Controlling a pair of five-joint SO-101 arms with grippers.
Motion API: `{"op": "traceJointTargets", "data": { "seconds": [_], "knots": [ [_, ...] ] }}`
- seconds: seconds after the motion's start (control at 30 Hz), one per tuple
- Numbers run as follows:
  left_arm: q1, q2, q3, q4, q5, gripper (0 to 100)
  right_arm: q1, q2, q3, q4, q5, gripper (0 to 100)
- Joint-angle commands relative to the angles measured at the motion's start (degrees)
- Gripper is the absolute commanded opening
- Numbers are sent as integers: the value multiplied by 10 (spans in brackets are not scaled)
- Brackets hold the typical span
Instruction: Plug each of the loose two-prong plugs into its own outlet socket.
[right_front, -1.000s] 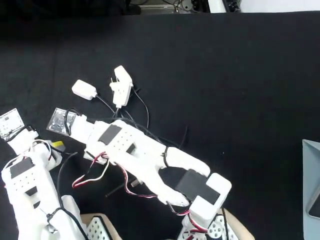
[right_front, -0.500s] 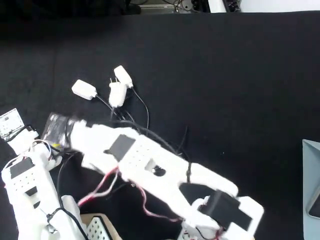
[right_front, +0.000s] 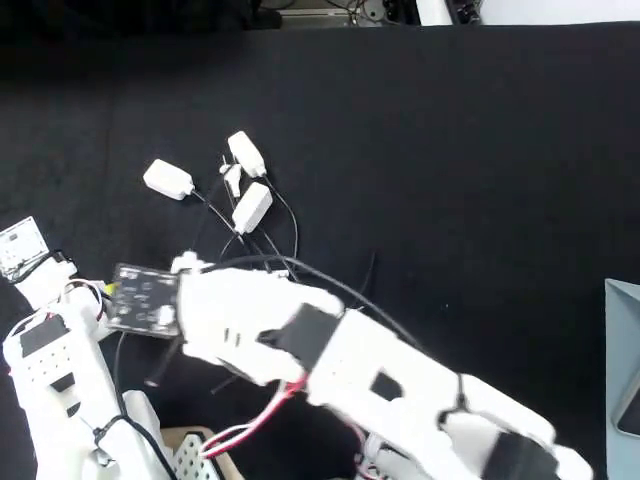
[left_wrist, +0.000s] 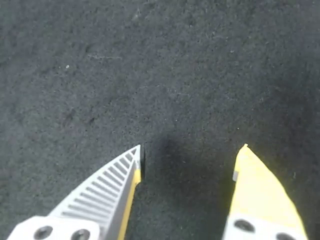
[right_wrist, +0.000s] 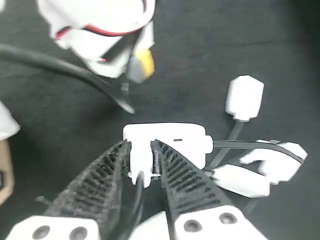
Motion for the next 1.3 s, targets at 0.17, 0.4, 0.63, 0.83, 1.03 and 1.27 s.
{"op": "traceJointTargets", "data": {
  "seconds": [0.17, 0.4, 0.63, 0.83, 1.03, 1.27],
  "knots": [
    [7, -16, -6, -9, 4, 295, 188, -34, 3, -60, 21, 11],
    [7, -16, -5, -9, 4, 295, 328, 137, -22, -244, -43, 12],
    [7, -16, -5, -9, 4, 295, 421, 348, -175, -297, -106, 15],
    [7, -16, -4, -9, 4, 295, 440, 452, -325, -152, -149, 113],
    [7, -16, -4, -9, 4, 295, 438, 459, -407, -15, -168, 121],
    [7, -16, -4, -9, 4, 295, 418, 422, -444, 135, -265, 121]
  ]
}}
